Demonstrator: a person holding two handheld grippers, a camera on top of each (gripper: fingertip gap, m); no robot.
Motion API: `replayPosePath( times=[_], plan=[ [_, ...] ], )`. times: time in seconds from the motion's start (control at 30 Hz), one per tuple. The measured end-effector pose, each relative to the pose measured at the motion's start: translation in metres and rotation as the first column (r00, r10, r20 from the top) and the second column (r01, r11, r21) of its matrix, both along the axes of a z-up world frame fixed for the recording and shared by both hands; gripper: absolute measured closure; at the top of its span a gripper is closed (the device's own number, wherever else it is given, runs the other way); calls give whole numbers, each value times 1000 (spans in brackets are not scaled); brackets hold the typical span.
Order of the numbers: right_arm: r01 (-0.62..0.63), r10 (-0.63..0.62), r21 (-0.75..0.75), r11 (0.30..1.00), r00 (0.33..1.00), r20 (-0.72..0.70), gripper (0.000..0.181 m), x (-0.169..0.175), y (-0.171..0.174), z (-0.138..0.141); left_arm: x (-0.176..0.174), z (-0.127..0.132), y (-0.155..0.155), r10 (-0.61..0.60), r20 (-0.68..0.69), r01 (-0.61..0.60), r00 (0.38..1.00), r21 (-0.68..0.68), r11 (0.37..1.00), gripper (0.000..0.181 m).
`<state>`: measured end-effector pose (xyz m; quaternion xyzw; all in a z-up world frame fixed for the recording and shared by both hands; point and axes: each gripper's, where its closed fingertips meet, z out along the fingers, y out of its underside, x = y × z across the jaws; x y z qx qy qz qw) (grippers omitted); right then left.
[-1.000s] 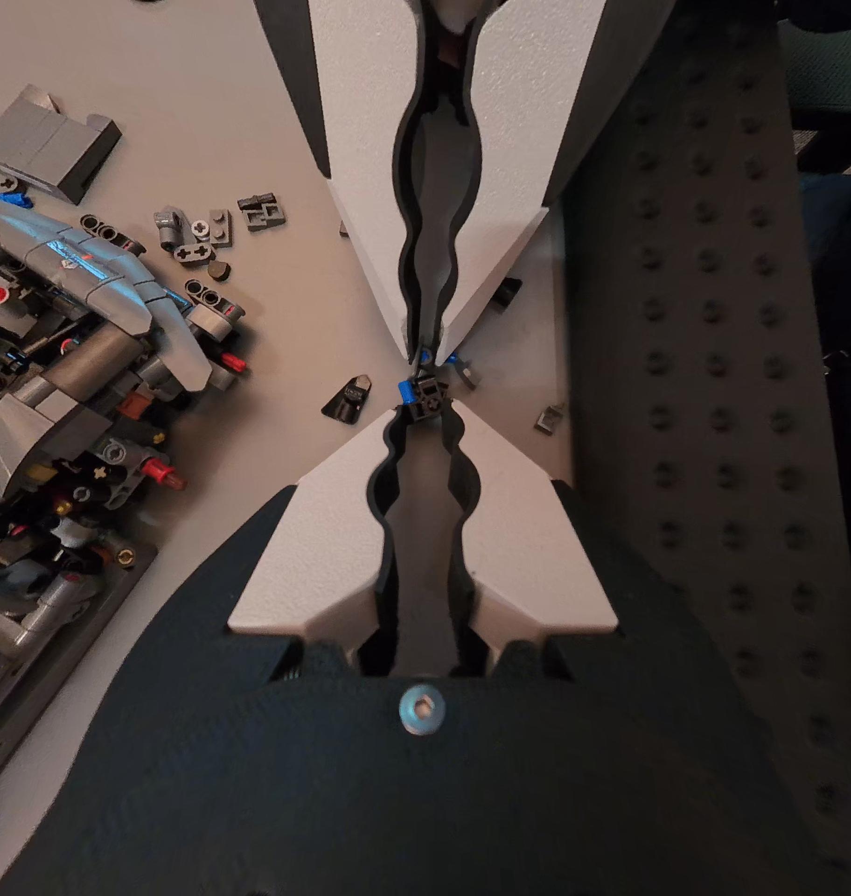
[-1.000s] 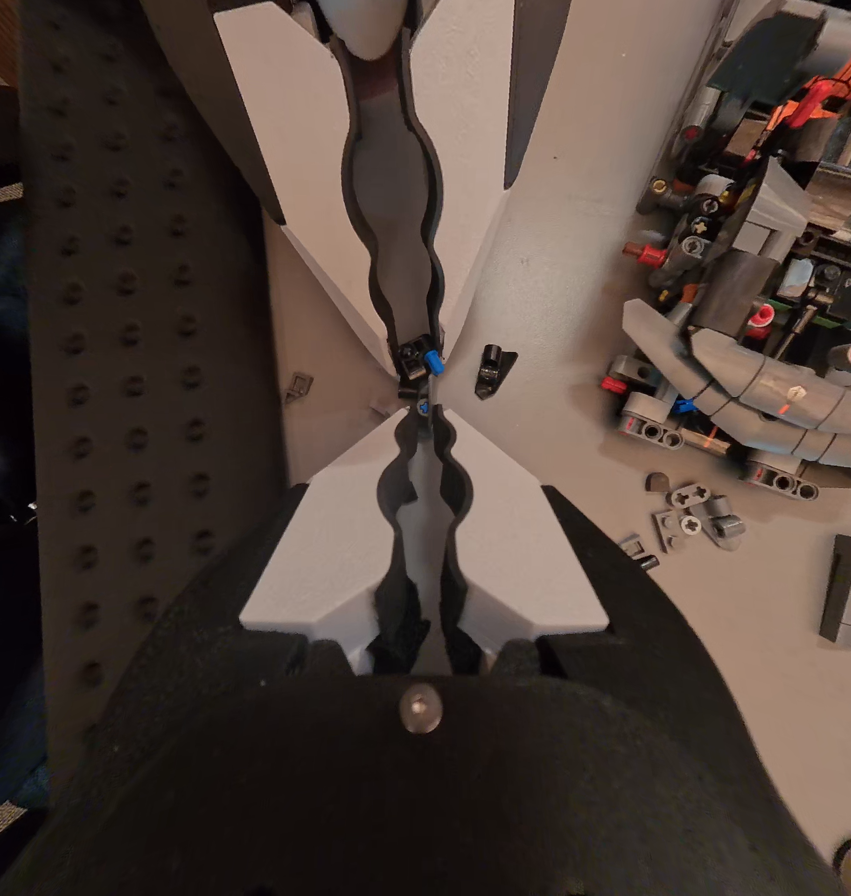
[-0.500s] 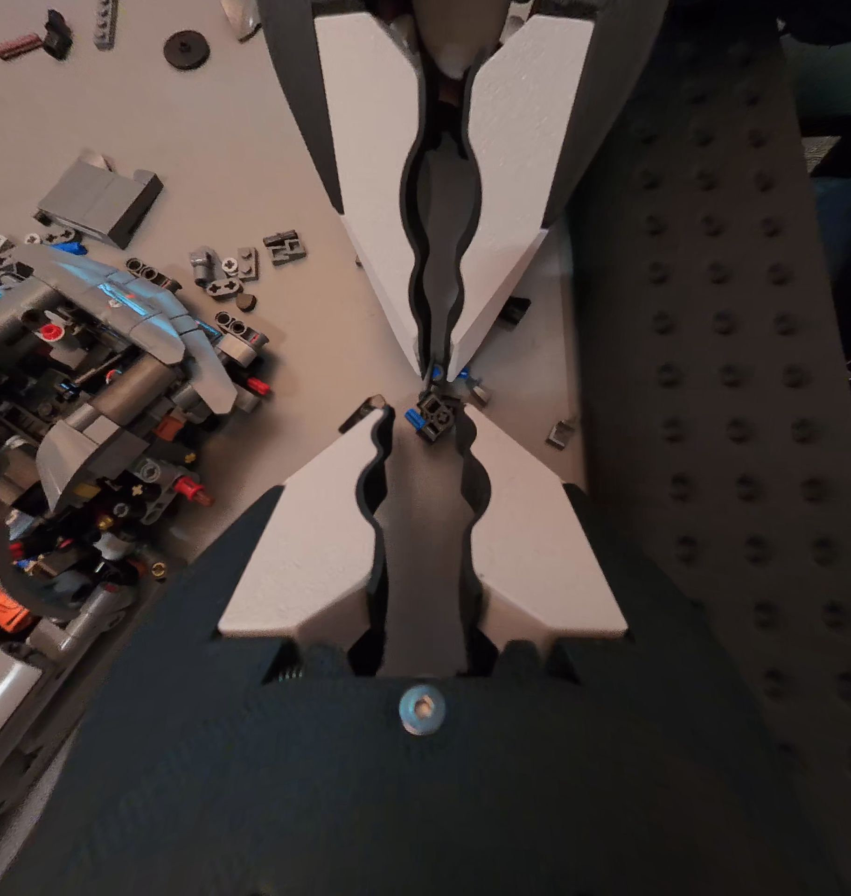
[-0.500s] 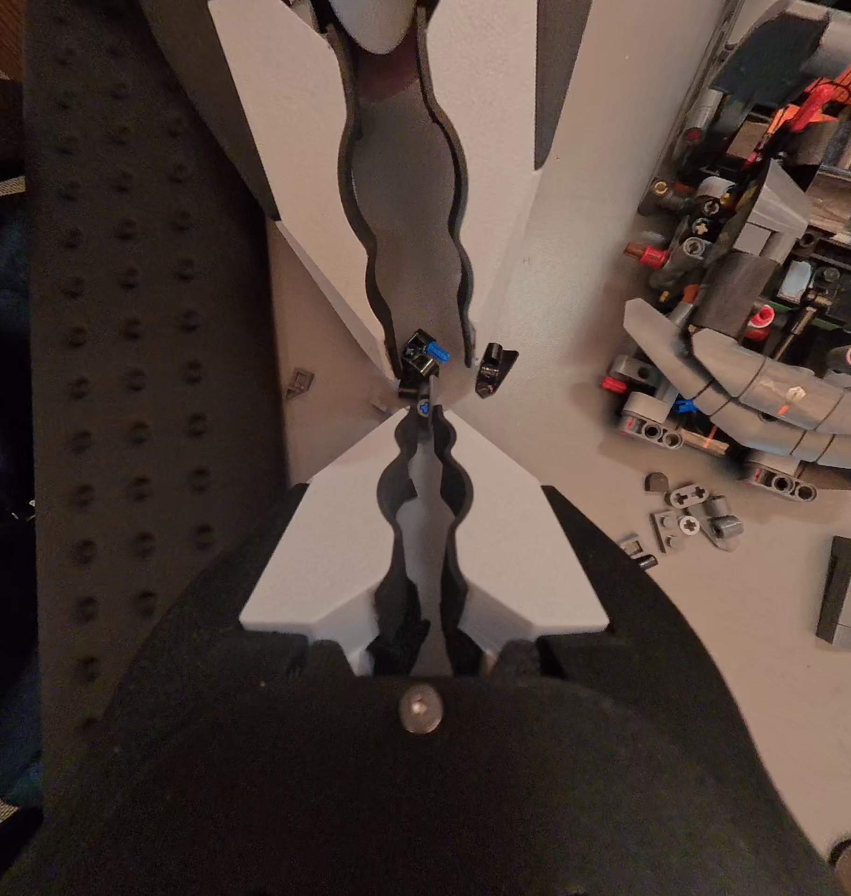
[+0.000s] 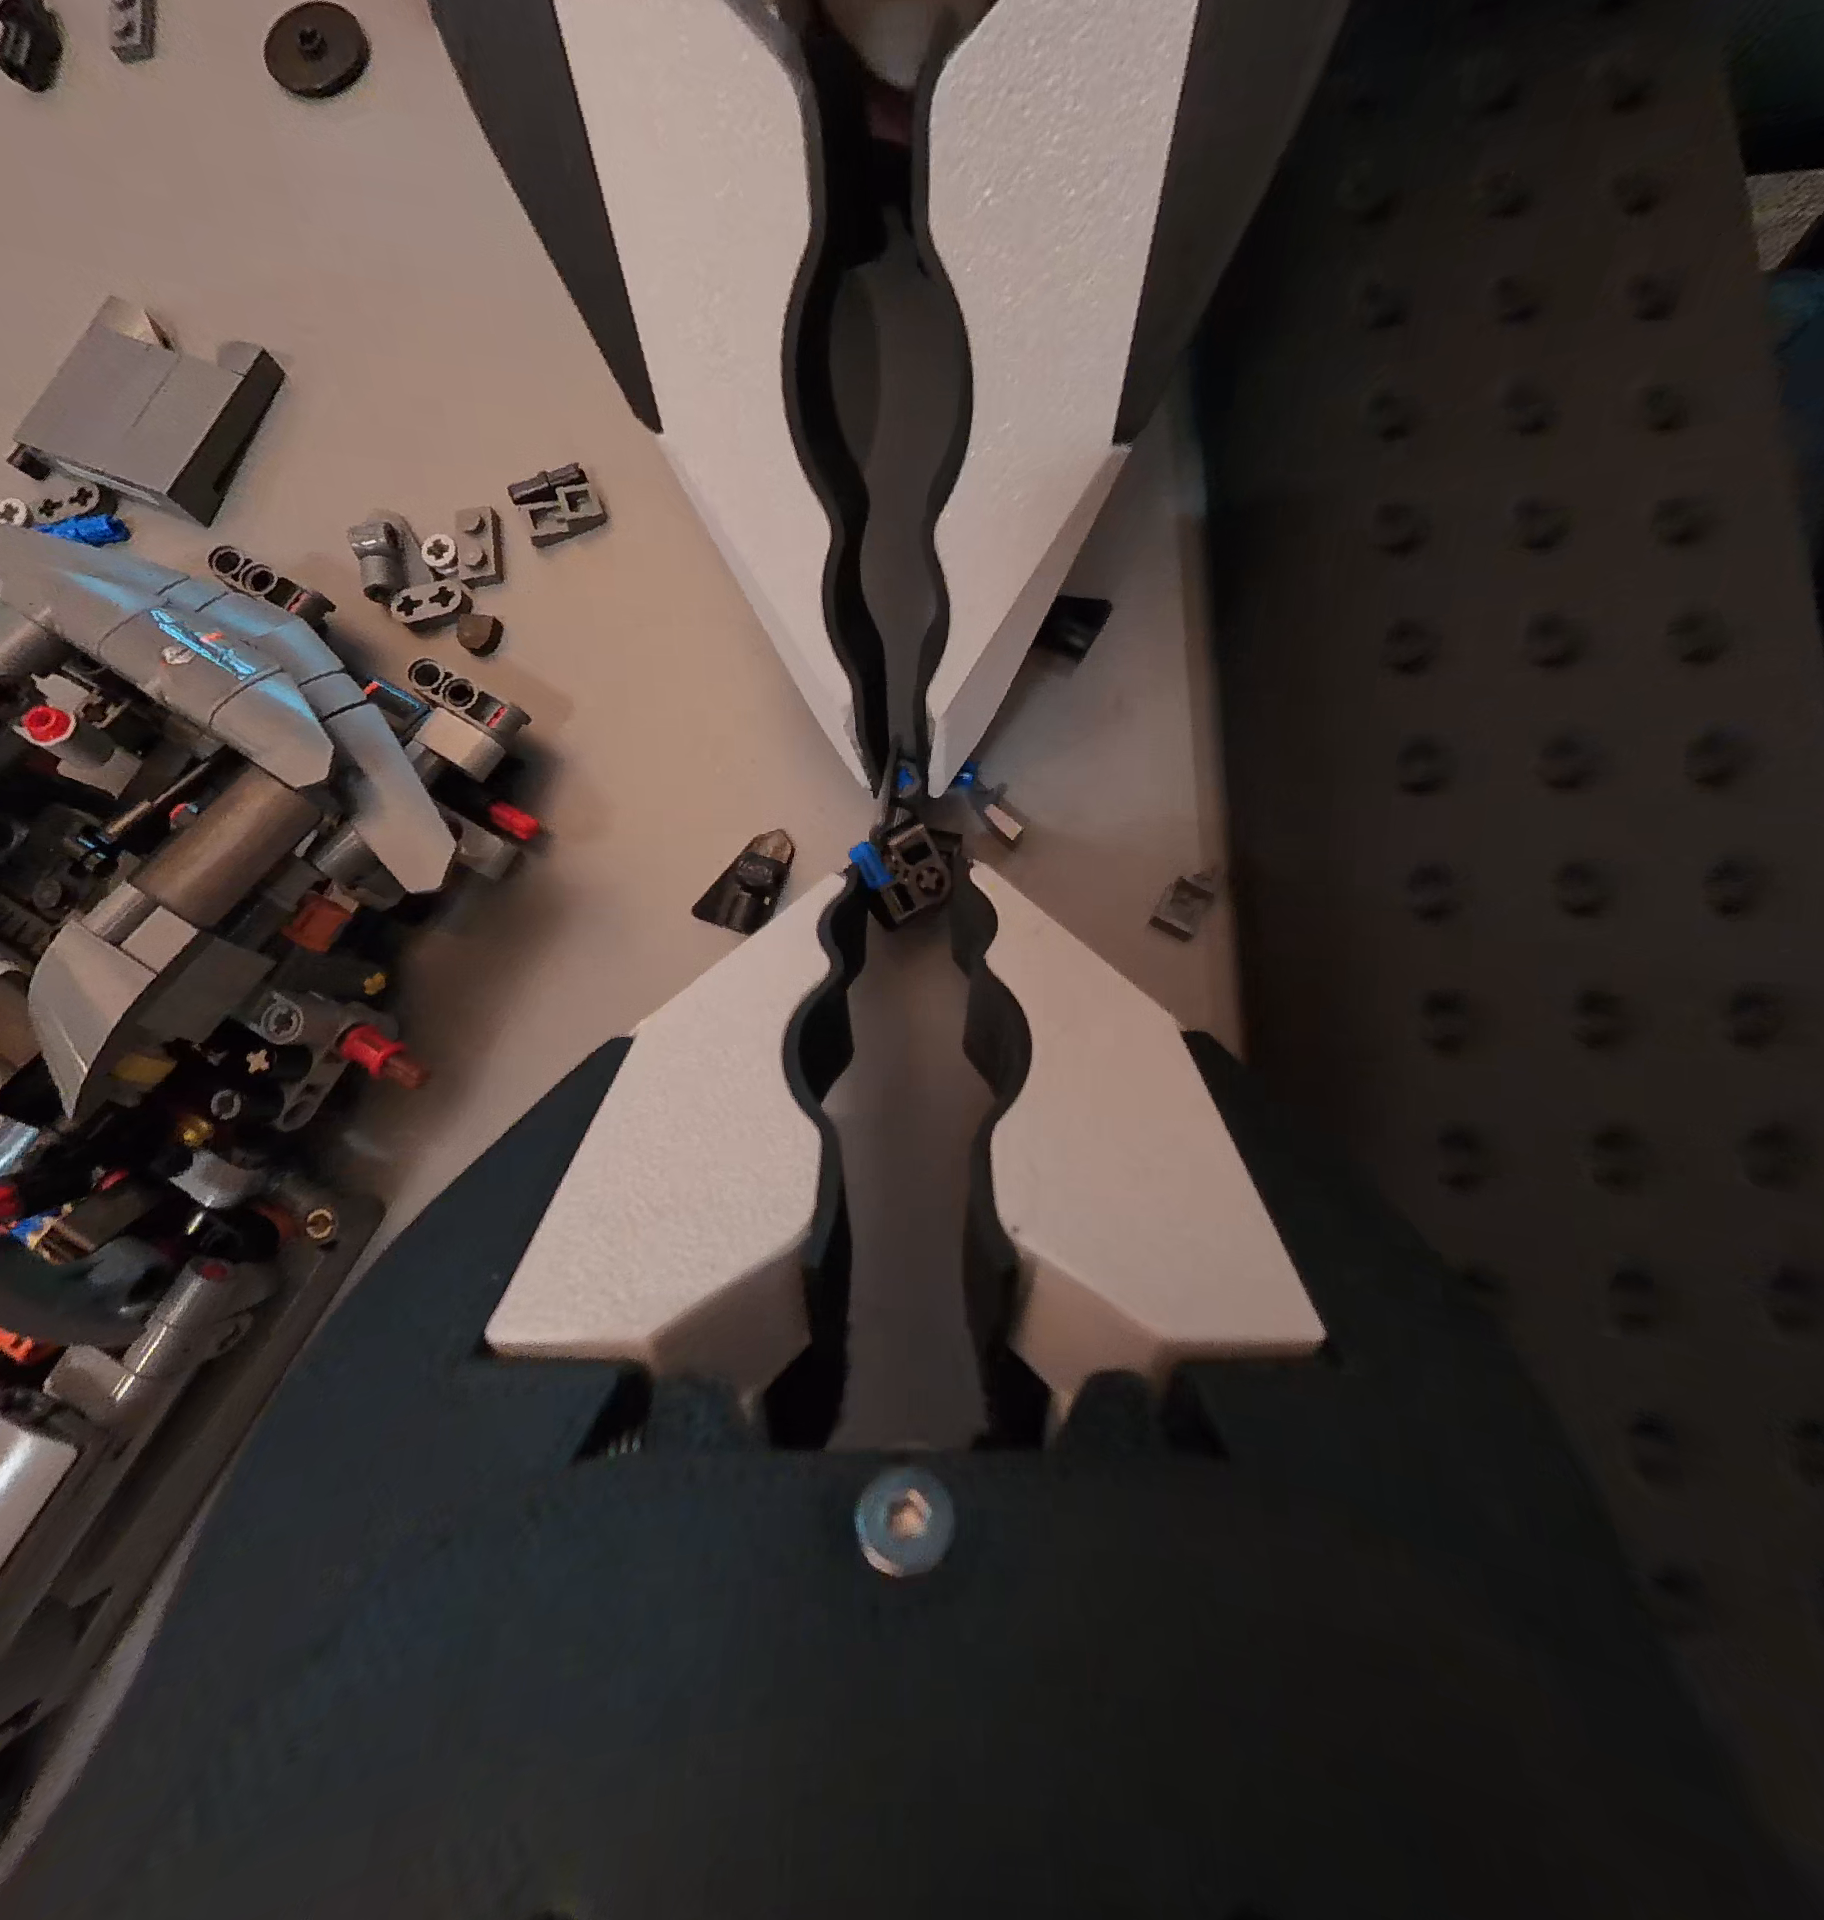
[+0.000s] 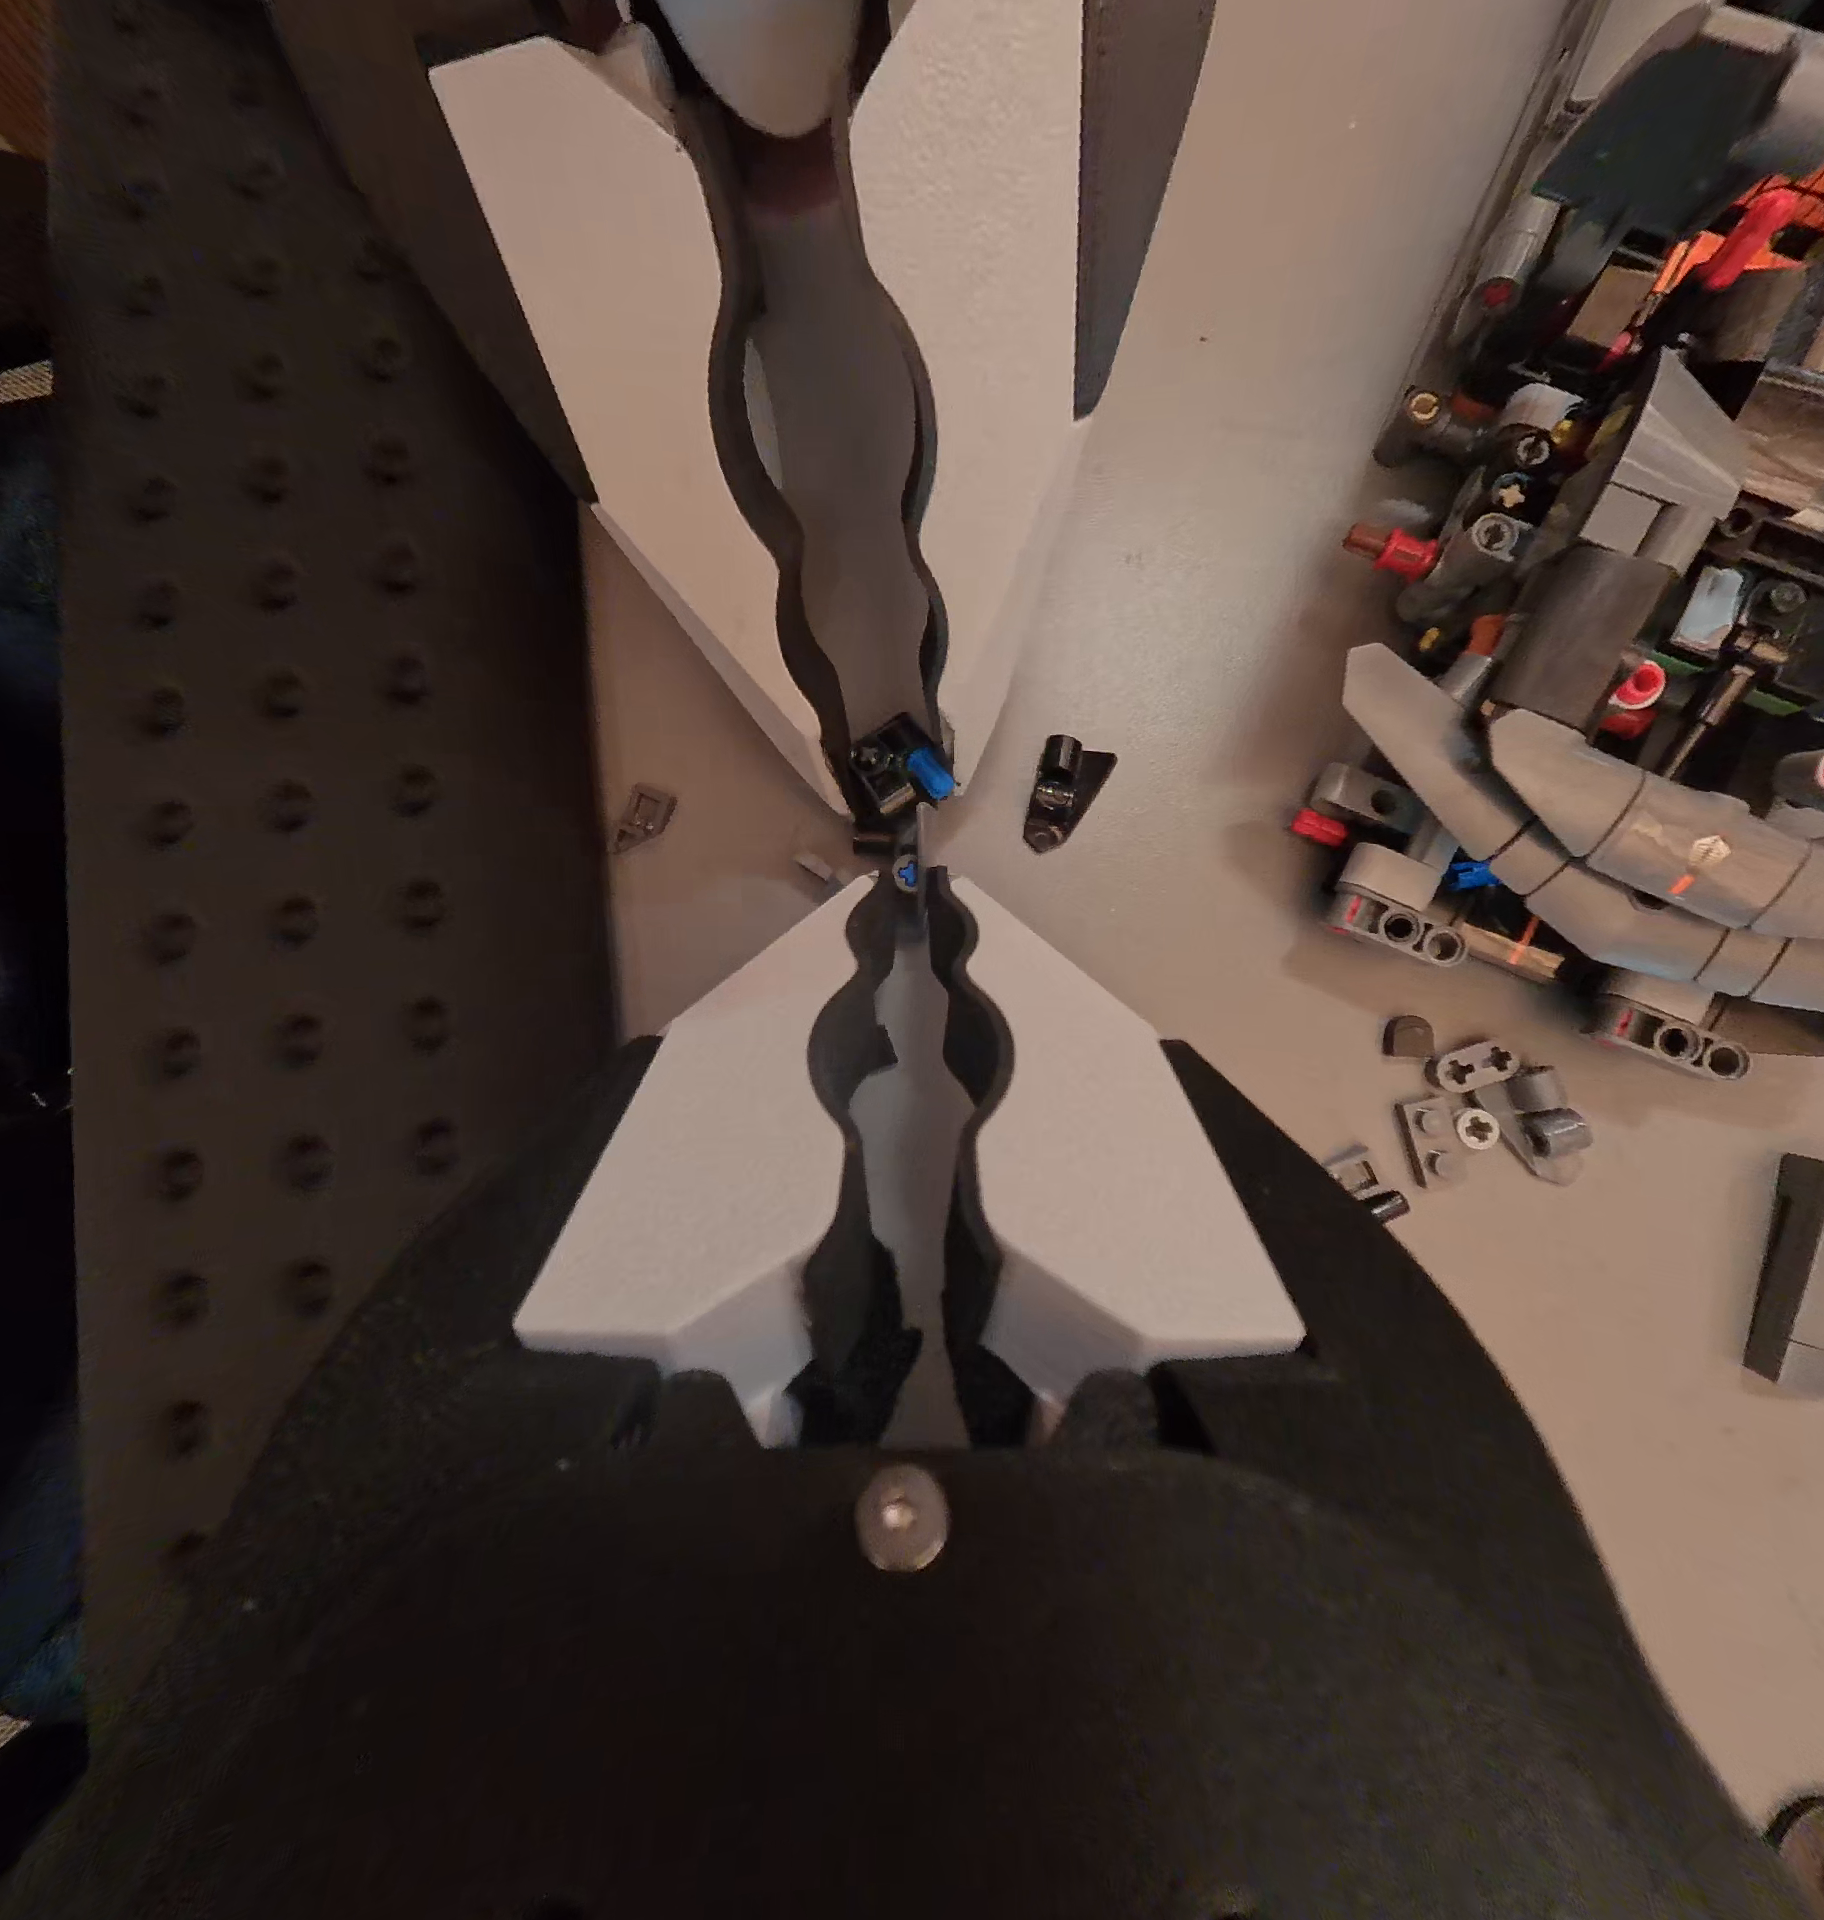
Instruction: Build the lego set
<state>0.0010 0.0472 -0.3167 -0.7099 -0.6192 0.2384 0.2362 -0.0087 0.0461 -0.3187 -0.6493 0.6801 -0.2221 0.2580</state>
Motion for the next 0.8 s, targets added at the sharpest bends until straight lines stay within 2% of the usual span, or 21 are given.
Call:
replayPosePath(
  times=[0.33,0.8],
  plan=[
    [12,-12,-7,1000,1000,0,178,0,-1,0,-1,-1,-1,14,-17,-15,1000,-58,998,168],
    [1,-1,1,1000,1000,3,178,1,-1,0,0,-3,-5,-30,-95,24,995,-73,997,168]
  ],
)
